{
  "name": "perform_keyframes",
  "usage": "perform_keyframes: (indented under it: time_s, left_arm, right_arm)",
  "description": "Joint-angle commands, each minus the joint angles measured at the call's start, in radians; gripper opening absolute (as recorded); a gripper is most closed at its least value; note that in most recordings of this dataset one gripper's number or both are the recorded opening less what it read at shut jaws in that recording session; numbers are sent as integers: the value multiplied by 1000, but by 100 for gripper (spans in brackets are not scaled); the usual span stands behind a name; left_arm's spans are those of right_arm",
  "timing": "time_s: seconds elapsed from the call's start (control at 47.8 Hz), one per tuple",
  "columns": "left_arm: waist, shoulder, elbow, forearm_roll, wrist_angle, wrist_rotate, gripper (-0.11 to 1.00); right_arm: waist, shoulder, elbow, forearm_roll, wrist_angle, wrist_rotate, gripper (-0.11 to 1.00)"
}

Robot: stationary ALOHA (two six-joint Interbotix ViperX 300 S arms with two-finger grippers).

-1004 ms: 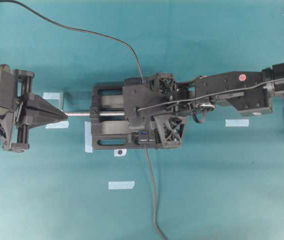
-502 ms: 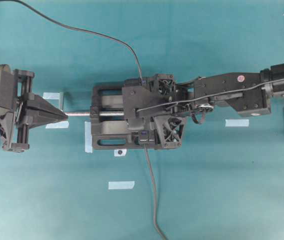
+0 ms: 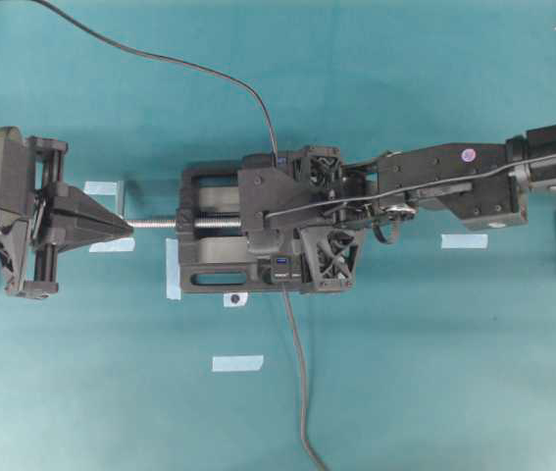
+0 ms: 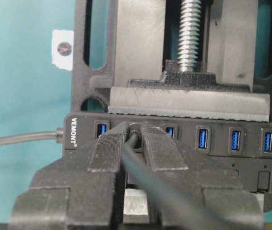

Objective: Insert the USB into the second port from the front of the fixed hub.
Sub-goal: 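Press the USB plug further into the second port with the right gripper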

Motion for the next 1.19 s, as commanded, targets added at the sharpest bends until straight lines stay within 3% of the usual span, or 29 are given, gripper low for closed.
perform_keyframes:
  time_s: [0.0, 1.171]
  left_arm:
    - [0, 0, -14, 3, -9, -2, 0]
    - [0, 2, -8, 3, -11, -3, 0]
  right_arm:
    - [5, -3, -5, 0, -2, 9, 10]
    - [-2, 0, 12, 0, 26, 29, 10]
